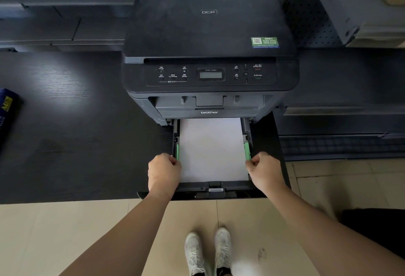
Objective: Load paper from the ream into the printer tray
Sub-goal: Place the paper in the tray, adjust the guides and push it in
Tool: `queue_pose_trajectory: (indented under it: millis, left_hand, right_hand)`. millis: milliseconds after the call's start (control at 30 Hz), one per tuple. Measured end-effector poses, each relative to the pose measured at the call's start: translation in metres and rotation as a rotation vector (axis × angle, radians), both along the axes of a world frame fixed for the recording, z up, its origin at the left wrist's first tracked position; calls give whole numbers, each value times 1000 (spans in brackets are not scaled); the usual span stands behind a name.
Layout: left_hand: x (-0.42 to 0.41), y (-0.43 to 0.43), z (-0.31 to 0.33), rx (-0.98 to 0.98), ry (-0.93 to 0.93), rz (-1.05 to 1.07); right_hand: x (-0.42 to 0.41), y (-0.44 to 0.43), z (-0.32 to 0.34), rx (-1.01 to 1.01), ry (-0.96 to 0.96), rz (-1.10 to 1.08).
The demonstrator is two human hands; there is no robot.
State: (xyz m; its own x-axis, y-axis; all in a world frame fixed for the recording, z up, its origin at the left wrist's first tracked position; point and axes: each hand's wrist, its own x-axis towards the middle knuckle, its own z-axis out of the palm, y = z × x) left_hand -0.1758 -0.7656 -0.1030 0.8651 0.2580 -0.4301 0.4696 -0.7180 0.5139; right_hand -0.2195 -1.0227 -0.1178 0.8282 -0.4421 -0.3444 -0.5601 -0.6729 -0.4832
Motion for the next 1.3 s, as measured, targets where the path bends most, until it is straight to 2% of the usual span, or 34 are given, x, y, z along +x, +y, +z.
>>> queue_pose_trajectory:
  millis: [267,433,600,733,1000,1300]
  left_hand:
    - [-16,9,21,-68,-115,-61]
    - [-48,45,40,-78,-204,-68]
    - [-89,73,35,-194,-94,3]
    - [-110,76,17,-185,-12,53]
    - [-110,63,-3,-212,0,122]
    - [-101,57,1,-234,-23,159]
  right_hand:
    - [-12,-3,18,-35,-40,28]
    - [-51,-21,44,72,-112,55]
    - [-95,-37,45,194,29,46]
    - [-118,-34,29,166,101,-1]
    - [-111,-13,18,234,-19,-110]
    - [-105,-10,18,248,-59,-148]
